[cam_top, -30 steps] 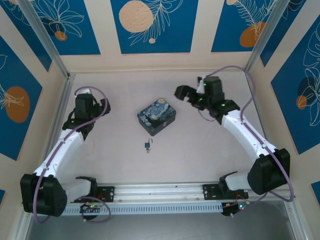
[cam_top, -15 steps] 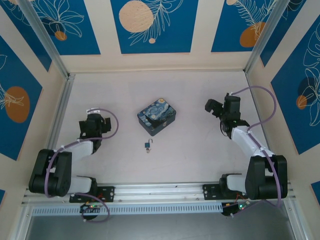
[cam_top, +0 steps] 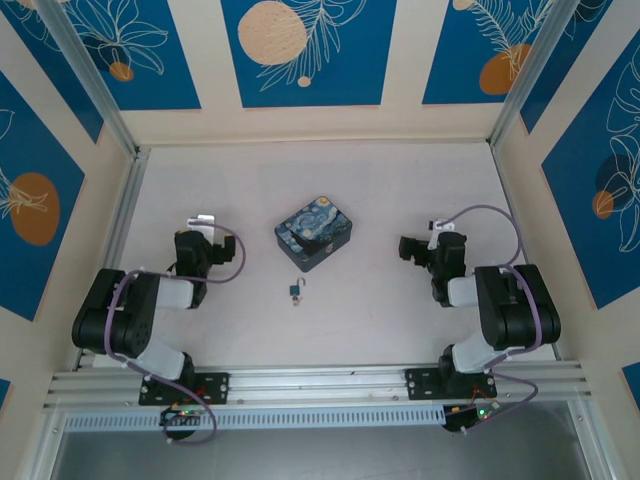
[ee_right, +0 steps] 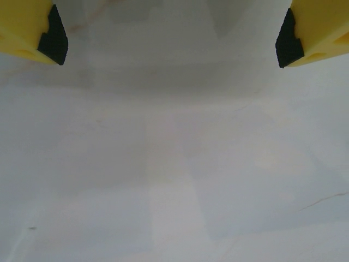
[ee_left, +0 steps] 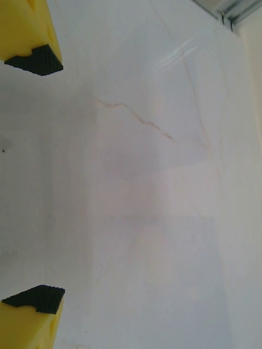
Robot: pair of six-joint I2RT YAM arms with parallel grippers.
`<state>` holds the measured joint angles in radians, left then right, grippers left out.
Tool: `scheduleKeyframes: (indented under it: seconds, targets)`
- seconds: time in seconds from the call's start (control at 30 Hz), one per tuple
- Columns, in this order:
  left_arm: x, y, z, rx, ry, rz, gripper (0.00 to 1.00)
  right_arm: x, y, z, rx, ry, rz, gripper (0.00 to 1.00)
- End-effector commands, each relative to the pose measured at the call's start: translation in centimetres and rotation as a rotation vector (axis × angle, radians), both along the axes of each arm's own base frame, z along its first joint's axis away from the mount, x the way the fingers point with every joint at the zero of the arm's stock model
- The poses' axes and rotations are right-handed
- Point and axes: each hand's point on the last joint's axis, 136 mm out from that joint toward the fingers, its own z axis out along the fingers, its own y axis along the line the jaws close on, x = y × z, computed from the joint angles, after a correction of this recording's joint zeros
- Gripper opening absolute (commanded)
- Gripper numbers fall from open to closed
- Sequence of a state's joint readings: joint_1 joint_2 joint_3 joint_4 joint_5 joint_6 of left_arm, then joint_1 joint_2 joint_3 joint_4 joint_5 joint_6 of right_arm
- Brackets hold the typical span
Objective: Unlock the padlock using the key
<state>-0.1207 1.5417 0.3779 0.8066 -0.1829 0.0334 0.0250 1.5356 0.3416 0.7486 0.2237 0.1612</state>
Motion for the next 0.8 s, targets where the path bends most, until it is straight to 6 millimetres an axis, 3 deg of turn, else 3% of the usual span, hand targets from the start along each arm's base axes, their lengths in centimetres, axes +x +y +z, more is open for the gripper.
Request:
scheduleKeyframes:
  seconds: [0.0, 0.77]
  targets:
    - [1.24, -0.06, 1.41, -0.042, -0.044, -0.05, 1.0, 2.84, 1.12, 4.57, 0.021, -0.153, 0.114, 0.99]
    - [1.04, -0.01, 1.55, -0.043, -0.051, -0.05, 1.0, 2.81, 1.33, 4.73, -0.002, -0.16, 0.114, 0.99]
